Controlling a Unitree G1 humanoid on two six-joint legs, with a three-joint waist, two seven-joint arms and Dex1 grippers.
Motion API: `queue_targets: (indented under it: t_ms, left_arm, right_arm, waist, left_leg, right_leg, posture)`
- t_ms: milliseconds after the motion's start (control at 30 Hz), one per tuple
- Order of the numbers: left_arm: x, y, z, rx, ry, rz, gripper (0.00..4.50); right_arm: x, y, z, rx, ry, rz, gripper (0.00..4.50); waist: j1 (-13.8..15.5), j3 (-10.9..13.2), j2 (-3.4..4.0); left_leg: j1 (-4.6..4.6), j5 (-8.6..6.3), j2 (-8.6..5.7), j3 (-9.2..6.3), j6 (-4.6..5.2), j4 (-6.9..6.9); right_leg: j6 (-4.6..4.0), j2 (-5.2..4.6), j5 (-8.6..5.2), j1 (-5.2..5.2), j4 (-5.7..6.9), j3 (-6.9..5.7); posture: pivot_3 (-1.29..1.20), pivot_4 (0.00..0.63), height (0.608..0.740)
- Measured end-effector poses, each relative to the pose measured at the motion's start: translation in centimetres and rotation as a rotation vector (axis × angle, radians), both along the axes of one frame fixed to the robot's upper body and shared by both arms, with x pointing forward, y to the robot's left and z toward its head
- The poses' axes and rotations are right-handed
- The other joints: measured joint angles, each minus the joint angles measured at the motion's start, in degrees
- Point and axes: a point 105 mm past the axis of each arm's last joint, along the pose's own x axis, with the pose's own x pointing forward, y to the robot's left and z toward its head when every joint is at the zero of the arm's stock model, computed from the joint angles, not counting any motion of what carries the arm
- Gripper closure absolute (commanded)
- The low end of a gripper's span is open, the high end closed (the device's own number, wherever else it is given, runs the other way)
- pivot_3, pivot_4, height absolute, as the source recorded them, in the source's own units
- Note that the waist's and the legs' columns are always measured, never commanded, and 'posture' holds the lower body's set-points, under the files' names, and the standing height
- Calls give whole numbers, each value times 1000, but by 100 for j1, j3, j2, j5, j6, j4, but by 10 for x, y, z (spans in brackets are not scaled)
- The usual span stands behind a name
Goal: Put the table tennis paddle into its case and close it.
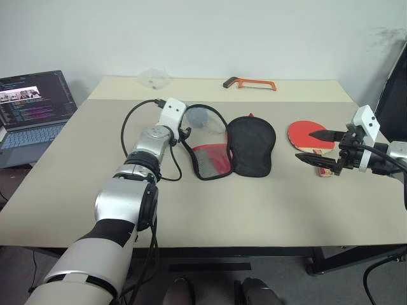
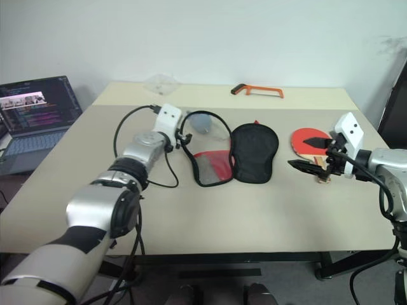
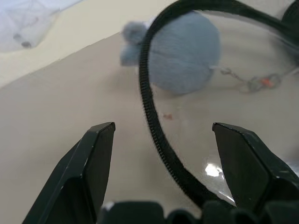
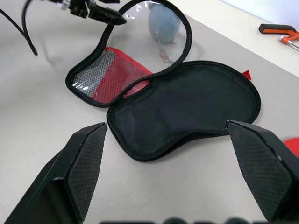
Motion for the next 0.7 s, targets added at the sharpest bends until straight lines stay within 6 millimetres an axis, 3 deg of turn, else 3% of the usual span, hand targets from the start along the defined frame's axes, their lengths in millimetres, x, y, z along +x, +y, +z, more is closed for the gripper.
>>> queue_targets:
  t_ms: [333,567,700]
  left_arm:
    - [-35,8,-44,-221,204,-55,879]
    - [-69,3,-57,-353,353,-82,879]
    - [-77,-4,-50,-425,388,-105,879]
  right_arm:
    - [1,3,-5,7,20,6,0]
    - [5,11,-16,11,44,2,0]
    - [5,13,-15,8,41,5,0]
  waist:
    - [-17,0,0]
    - [-16,0,0]
    - [-9,0,0]
  left_leg:
    - [6,1,3,-6,0,9]
    - [8,5,2,-13,-2,20]
    - [9,6,2,-18,-1,21]
  right_leg:
    - [-25,1,14,-1,31,-3]
    - [-23,2,13,2,37,-6]
    - [-23,2,13,4,37,-9]
  posture:
    - [0,150,740]
    - [0,150,740]
    - [0,150,740]
